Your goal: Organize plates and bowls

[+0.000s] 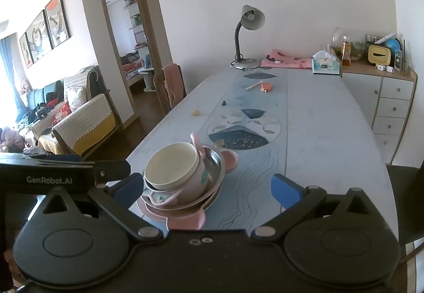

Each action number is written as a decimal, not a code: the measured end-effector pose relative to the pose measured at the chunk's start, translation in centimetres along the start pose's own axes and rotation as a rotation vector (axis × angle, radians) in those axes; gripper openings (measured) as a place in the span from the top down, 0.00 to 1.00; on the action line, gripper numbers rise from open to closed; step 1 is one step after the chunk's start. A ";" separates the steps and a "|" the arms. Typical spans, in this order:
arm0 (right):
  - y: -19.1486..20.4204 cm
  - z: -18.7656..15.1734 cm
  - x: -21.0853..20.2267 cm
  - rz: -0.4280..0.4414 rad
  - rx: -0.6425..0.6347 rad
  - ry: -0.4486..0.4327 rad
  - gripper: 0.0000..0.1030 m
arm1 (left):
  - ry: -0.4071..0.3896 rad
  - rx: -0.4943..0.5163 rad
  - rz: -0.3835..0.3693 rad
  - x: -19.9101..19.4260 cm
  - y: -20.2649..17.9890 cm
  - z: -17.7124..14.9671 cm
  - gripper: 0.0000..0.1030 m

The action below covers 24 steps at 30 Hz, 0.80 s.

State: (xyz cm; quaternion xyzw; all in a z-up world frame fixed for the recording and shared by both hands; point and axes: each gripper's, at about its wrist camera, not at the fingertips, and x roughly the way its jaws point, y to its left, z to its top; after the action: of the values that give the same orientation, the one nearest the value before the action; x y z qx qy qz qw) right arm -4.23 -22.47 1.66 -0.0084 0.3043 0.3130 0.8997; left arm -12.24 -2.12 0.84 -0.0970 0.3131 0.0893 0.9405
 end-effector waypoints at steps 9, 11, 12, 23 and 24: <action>-0.3 -0.2 -0.5 -0.009 0.014 -0.002 0.00 | 0.001 -0.007 -0.006 -0.1 -0.6 -0.4 0.00; -0.4 -0.3 -0.7 -0.021 0.019 -0.009 0.00 | -0.006 -0.005 -0.008 -0.3 -0.6 -0.4 0.00; -0.5 -0.3 -0.7 -0.030 0.025 -0.011 0.00 | -0.008 -0.004 -0.008 -0.4 -0.7 -0.4 0.00; -0.9 -0.4 -1.5 -0.091 0.042 -0.051 0.00 | -0.032 -0.003 -0.020 -1.0 -0.6 -0.5 0.00; -0.8 -0.4 -1.6 -0.092 0.039 -0.054 0.00 | -0.033 -0.002 -0.019 -1.0 -0.6 -0.5 0.00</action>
State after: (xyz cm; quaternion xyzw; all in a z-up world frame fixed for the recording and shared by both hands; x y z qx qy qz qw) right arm -4.94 -24.09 2.05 0.0034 0.2852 0.2653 0.9210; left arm -13.20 -2.93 1.10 -0.0996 0.2964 0.0822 0.9463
